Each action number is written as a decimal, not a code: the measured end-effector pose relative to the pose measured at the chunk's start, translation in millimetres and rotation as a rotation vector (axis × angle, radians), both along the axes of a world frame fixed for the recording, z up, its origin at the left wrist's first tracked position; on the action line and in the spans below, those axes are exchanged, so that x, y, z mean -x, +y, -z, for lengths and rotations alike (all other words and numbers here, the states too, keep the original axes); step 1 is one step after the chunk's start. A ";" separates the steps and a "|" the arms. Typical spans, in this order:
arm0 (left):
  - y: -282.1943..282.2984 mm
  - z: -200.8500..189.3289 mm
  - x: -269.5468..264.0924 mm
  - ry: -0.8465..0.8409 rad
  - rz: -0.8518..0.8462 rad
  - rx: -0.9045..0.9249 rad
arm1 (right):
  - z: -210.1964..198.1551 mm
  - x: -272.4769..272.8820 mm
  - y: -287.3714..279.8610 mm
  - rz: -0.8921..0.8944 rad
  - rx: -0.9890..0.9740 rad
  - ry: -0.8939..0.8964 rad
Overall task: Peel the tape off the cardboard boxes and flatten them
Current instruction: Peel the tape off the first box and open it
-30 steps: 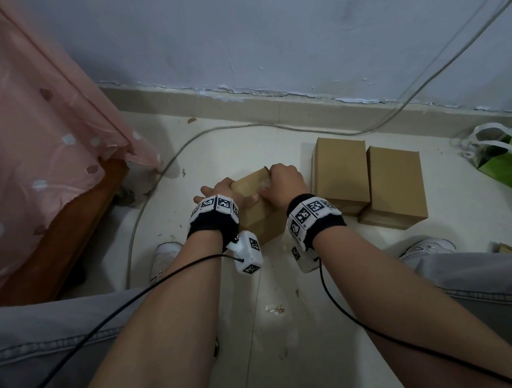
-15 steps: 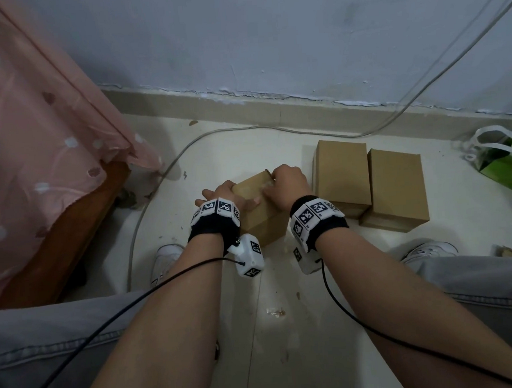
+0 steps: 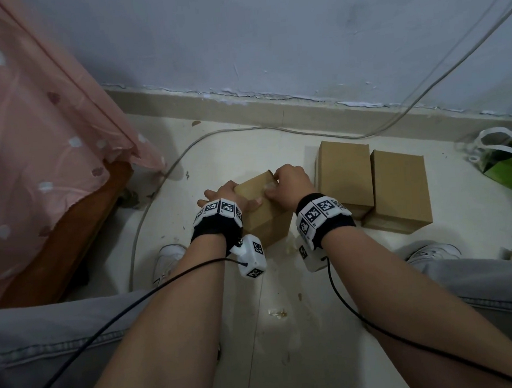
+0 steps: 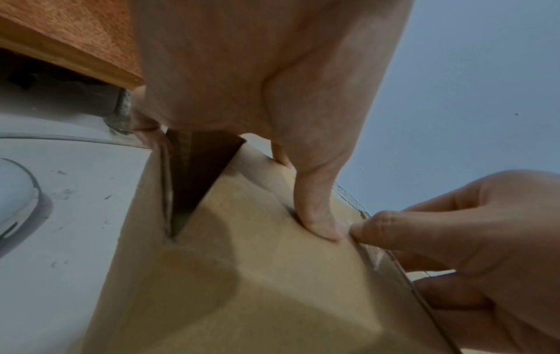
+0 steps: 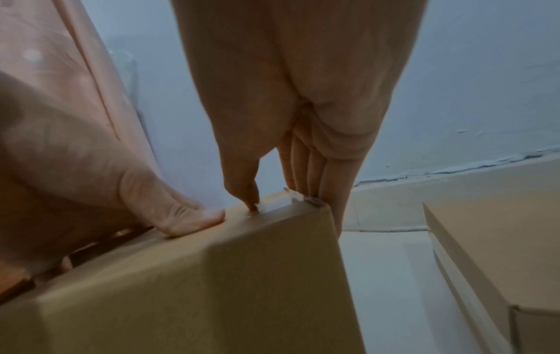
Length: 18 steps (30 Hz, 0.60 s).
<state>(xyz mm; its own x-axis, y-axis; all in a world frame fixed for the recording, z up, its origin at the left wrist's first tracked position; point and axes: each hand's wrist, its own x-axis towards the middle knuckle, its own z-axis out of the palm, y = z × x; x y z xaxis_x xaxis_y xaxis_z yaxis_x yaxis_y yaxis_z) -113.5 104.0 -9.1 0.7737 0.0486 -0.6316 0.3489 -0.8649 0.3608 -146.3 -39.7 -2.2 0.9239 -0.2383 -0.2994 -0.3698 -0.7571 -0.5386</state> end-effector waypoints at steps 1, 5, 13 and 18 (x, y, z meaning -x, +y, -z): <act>0.1 0.0 0.0 -0.002 -0.001 0.003 | -1.8 -0.5 0.7 -0.014 0.013 0.007; -0.5 -1.4 0.7 -0.006 0.009 -0.013 | -2.5 -3.1 5.5 -0.031 0.072 0.021; -1.3 -2.2 2.4 -0.013 0.002 -0.005 | 0.9 -1.3 14.2 -0.034 0.136 -0.010; -1.3 -3.1 3.6 -0.013 -0.001 -0.006 | -0.1 2.1 14.4 -0.034 0.135 -0.019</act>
<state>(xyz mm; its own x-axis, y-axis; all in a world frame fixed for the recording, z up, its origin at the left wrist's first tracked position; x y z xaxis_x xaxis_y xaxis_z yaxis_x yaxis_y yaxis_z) -117.1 102.7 -6.0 0.7821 0.0532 -0.6209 0.3450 -0.8667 0.3604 -148.4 -25.2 -2.1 0.9372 -0.2438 -0.2494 -0.3337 -0.8349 -0.4377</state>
